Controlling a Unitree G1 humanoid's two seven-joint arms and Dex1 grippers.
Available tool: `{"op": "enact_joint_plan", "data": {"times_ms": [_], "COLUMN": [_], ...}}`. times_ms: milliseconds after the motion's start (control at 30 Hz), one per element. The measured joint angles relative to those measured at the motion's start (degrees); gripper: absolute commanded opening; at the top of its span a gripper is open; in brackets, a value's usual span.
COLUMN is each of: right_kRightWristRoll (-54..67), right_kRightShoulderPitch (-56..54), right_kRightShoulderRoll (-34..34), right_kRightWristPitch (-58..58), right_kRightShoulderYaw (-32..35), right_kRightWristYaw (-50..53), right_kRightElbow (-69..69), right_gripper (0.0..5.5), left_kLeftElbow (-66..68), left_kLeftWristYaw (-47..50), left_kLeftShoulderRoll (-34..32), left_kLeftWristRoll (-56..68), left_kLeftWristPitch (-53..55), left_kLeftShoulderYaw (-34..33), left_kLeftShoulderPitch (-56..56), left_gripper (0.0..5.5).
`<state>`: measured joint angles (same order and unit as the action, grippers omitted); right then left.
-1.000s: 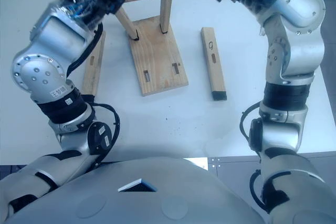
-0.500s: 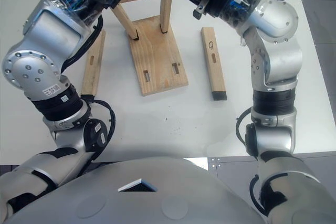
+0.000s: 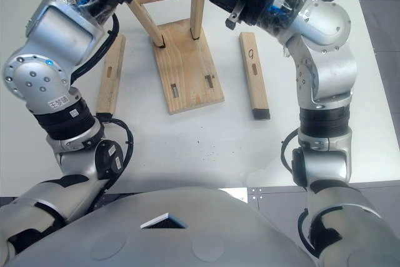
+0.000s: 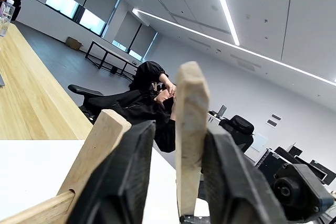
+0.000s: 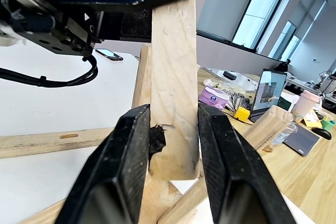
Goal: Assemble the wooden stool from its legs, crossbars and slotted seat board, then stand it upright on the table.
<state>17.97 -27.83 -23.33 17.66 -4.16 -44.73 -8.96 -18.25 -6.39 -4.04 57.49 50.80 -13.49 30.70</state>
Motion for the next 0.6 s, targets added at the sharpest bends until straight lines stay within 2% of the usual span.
{"op": "enact_joint_plan", "data": {"times_ms": [100,167,200,367,500,600], "right_kRightWristRoll": [-0.42,-0.96,-1.25,-3.02,-9.27,-12.6], "right_kRightShoulderPitch": [0.0,0.0,-0.01,-0.05,0.79,3.64], "right_kRightShoulderRoll": [0.02,-0.01,-0.02,-0.18,-2.97,-6.84], "right_kRightWristPitch": [-0.04,-0.51,-0.9,-1.26,-1.51,-2.6], "right_kRightShoulderYaw": [-0.44,-0.43,-0.49,-1.95,-5.12,-6.57], "right_kRightWristYaw": [0.01,0.19,0.26,0.37,-0.06,-0.79], "right_kRightElbow": [0.02,0.07,0.11,0.35,3.32,4.37], "right_gripper": [1.3,1.3,1.66,2.53,3.08,2.78], "left_kLeftElbow": [0.44,0.73,0.78,0.65,-5.16,-10.24], "left_kLeftWristYaw": [0.41,1.4,1.48,2.17,1.68,-2.68], "left_kLeftShoulderRoll": [0.41,0.67,0.7,-0.5,-7.71,-17.79], "left_kLeftWristRoll": [0.74,1.69,1.66,-0.08,-0.45,1.71], "left_kLeftWristPitch": [-0.42,-0.68,-0.88,-2.48,-1.81,1.14], "left_kLeftShoulderYaw": [-0.23,-0.27,-0.24,-0.16,-2.24,-6.94], "left_kLeftShoulderPitch": [0.0,0.0,0.03,0.15,-2.55,-10.25], "left_gripper": [0.52,0.39,0.39,0.37,0.37,0.37]}}
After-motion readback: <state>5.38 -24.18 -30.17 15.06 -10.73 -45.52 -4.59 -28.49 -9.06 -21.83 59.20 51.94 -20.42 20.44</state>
